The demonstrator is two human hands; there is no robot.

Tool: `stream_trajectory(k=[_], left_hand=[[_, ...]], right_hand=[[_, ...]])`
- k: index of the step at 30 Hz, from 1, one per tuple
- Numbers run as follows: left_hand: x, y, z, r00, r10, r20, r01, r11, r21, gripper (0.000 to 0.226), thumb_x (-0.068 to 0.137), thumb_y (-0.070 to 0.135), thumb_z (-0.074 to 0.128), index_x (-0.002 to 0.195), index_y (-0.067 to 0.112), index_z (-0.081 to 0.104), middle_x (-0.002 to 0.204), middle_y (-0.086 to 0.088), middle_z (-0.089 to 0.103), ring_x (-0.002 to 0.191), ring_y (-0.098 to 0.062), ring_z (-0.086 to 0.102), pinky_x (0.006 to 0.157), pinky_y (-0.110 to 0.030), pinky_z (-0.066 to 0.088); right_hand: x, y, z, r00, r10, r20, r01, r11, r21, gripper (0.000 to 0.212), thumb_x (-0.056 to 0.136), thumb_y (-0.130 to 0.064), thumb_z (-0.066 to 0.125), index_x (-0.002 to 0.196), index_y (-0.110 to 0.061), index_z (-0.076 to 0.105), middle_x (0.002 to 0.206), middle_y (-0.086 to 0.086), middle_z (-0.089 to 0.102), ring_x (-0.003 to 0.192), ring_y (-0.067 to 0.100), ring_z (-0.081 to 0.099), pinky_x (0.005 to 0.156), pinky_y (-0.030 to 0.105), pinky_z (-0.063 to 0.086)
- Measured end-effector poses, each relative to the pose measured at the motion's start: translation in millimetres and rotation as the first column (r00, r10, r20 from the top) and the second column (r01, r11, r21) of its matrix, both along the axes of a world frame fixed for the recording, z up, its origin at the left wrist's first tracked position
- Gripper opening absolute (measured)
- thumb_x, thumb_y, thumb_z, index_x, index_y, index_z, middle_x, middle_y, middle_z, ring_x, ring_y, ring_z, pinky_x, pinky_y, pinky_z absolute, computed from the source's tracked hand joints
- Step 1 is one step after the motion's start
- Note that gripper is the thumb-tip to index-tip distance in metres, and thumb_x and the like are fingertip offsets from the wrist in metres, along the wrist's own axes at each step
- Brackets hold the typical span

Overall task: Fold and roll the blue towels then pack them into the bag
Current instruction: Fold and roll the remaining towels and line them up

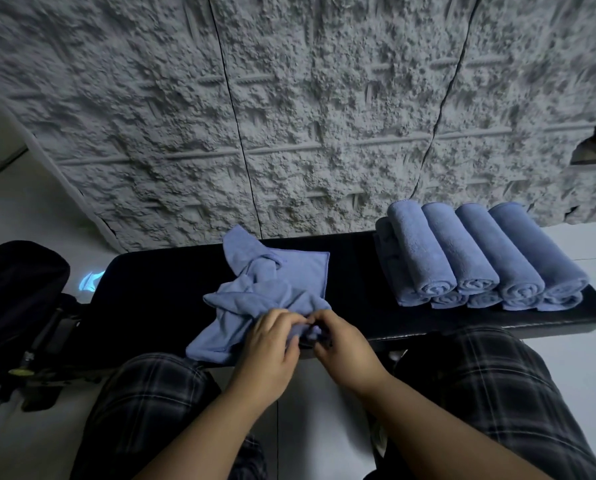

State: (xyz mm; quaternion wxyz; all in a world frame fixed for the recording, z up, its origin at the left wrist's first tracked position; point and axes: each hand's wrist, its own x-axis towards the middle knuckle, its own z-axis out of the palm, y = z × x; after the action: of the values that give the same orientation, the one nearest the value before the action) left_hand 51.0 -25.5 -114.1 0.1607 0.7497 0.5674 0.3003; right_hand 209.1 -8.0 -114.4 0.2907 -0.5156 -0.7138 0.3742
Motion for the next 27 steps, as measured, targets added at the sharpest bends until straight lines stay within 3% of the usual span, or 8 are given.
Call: stream_trajectory(k=[3, 6, 8, 11, 15, 18, 22, 27], left_hand=[[-5.1, -2.8, -8.2, 0.971, 0.084, -0.224, -0.099, 0.994, -0.056, 0.049, 0.074, 0.016, 0.070, 0.116, 0.026, 0.046, 0.119, 0.006, 0.051, 0.112, -0.018, 0.052, 0.088, -0.037, 0.043], [-8.0, -3.4, -13.3, 0.900, 0.147, -0.410, -0.173, 0.984, -0.028, 0.072, 0.046, 0.024, 0.089, 0.103, 0.029, 0.045, 0.101, 0.006, 0.057, 0.094, -0.021, 0.063, 0.066, -0.042, 0.050], [-10.8, -0.5, -16.6, 0.873, 0.189, -0.450, -0.219, 0.976, -0.014, 0.067, 0.040, 0.025, 0.091, 0.092, 0.028, 0.050, 0.091, 0.005, 0.056, 0.087, -0.021, 0.063, 0.060, -0.041, 0.047], [-14.6, 0.8, -17.4, 0.866, 0.202, -0.457, -0.241, 0.970, -0.029, 0.046, 0.048, 0.023, 0.090, 0.079, 0.026, 0.056, 0.083, 0.005, 0.054, 0.081, -0.023, 0.061, 0.059, -0.040, 0.044], [-17.7, -1.6, -7.8, 0.918, 0.226, -0.327, -0.248, 0.968, -0.028, 0.018, 0.074, 0.018, 0.076, 0.073, 0.022, 0.058, 0.075, 0.005, 0.057, 0.079, -0.024, 0.060, 0.064, -0.035, 0.035], [-18.8, -5.3, -2.3, 0.960, 0.252, -0.126, -0.252, 0.968, 0.015, 0.014, 0.083, 0.018, 0.057, 0.069, 0.015, 0.057, 0.067, 0.000, 0.060, 0.069, -0.029, 0.060, 0.060, -0.036, 0.043], [-17.7, -9.7, 3.3, 0.954, 0.295, -0.044, -0.291, 0.953, 0.083, 0.012, 0.082, -0.002, 0.061, 0.090, 0.006, 0.067, 0.086, -0.011, 0.066, 0.081, -0.033, 0.061, 0.071, -0.040, 0.050], [-15.4, -22.6, 24.6, 0.930, 0.334, 0.150, -0.346, 0.936, 0.061, 0.015, 0.087, -0.002, 0.056, 0.094, 0.005, 0.066, 0.089, -0.005, 0.058, 0.083, -0.027, 0.057, 0.071, -0.037, 0.047]], right_hand=[[-0.3, -0.7, 3.9, 0.999, -0.025, -0.034, 0.024, 0.999, -0.023, 0.027, 0.085, -0.004, 0.053, 0.103, -0.024, 0.054, 0.098, -0.006, 0.061, 0.089, 0.008, 0.059, 0.079, 0.023, 0.047], [0.1, -0.8, 7.3, 0.999, -0.026, -0.039, 0.025, 0.999, -0.032, 0.030, 0.081, 0.000, 0.050, 0.099, -0.024, 0.053, 0.099, -0.003, 0.061, 0.090, 0.011, 0.059, 0.081, 0.027, 0.049], [1.1, -1.9, 10.9, 0.998, -0.040, -0.053, 0.039, 0.999, -0.030, 0.030, 0.079, 0.003, 0.048, 0.097, -0.021, 0.053, 0.098, -0.001, 0.060, 0.088, 0.013, 0.057, 0.079, 0.028, 0.048], [3.9, -3.8, 17.1, 0.999, -0.041, -0.036, 0.041, 0.999, 0.012, 0.036, 0.073, 0.006, 0.044, 0.090, -0.025, 0.050, 0.096, 0.001, 0.056, 0.086, 0.014, 0.053, 0.079, 0.027, 0.044], [8.9, -5.8, 24.1, 0.997, -0.080, 0.005, 0.080, 0.994, 0.072, 0.032, 0.071, 0.002, 0.040, 0.084, -0.025, 0.051, 0.092, 0.002, 0.051, 0.084, 0.019, 0.052, 0.079, 0.034, 0.044], [9.8, -8.4, 28.3, 0.985, -0.157, 0.073, 0.152, 0.986, 0.065, 0.023, 0.081, 0.002, 0.041, 0.090, -0.013, 0.056, 0.094, 0.005, 0.048, 0.085, 0.026, 0.052, 0.079, 0.037, 0.044], [10.5, -16.6, 33.1, 0.969, -0.167, 0.180, 0.175, 0.984, -0.027, 0.016, 0.089, -0.009, 0.044, 0.102, -0.009, 0.053, 0.104, 0.005, 0.044, 0.094, 0.028, 0.052, 0.085, 0.035, 0.044], [11.2, -35.3, 42.6, 0.932, -0.117, 0.343, 0.119, 0.993, 0.017, 0.042, 0.083, -0.038, 0.063, 0.114, -0.014, 0.048, 0.109, 0.001, 0.037, 0.095, 0.024, 0.054, 0.081, 0.032, 0.047]])
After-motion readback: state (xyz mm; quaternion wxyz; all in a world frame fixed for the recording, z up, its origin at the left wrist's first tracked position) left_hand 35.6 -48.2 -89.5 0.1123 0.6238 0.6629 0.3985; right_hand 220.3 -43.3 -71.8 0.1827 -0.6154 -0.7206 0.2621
